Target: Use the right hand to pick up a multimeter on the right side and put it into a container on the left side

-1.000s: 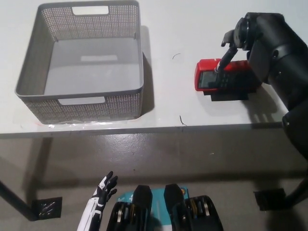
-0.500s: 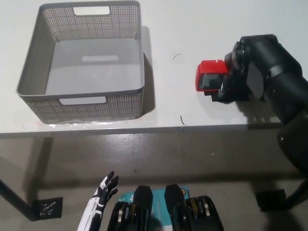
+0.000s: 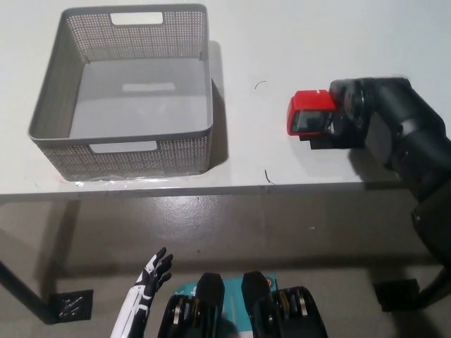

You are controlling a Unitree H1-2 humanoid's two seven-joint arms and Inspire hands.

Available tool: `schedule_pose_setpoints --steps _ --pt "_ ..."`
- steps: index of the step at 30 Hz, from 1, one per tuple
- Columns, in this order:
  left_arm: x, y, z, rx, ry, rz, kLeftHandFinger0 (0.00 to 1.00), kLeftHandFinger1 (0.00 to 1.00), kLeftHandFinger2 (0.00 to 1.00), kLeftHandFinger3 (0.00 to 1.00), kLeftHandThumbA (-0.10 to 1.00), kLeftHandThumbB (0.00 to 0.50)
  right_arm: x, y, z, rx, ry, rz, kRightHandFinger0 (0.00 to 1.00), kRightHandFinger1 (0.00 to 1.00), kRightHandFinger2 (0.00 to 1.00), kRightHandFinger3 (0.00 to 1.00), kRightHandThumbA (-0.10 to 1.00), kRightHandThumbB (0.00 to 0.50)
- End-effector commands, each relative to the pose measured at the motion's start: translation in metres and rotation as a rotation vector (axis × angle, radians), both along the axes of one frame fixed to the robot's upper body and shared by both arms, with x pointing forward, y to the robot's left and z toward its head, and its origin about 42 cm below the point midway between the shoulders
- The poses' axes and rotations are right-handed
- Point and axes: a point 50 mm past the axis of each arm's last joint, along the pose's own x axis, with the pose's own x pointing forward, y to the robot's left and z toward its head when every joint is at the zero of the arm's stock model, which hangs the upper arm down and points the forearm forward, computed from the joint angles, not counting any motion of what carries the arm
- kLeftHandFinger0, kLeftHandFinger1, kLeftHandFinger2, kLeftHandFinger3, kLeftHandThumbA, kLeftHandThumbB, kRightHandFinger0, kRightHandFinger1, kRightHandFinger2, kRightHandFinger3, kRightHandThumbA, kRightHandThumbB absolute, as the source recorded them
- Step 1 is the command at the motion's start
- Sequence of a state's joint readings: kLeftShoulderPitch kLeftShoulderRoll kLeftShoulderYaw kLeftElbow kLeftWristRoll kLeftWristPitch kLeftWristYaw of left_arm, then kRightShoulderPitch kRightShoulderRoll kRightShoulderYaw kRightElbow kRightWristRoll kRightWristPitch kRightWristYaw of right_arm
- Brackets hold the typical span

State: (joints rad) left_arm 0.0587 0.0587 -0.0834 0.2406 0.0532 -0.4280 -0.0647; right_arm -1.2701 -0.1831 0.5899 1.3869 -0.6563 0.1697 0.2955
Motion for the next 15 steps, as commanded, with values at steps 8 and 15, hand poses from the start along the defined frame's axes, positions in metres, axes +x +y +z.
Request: schedule_pose_setpoints --steps 8,15 --pt "0.002 0.003 0.011 -0.003 -0.072 -0.011 1.00 1.00 1.00 1.00 1.00 0.485 -0.018 -0.057 -0.054 1.265 0.045 -0.553 0.00 0.40 0.87 1.00 -0.10 0.136" --pt "-0.002 0.004 0.010 -0.014 -0.065 -0.012 1.00 1.00 1.00 1.00 1.00 0.465 -0.023 -0.063 -0.060 1.760 0.148 -0.657 0.00 0.06 0.57 0.77 -0.10 0.179"
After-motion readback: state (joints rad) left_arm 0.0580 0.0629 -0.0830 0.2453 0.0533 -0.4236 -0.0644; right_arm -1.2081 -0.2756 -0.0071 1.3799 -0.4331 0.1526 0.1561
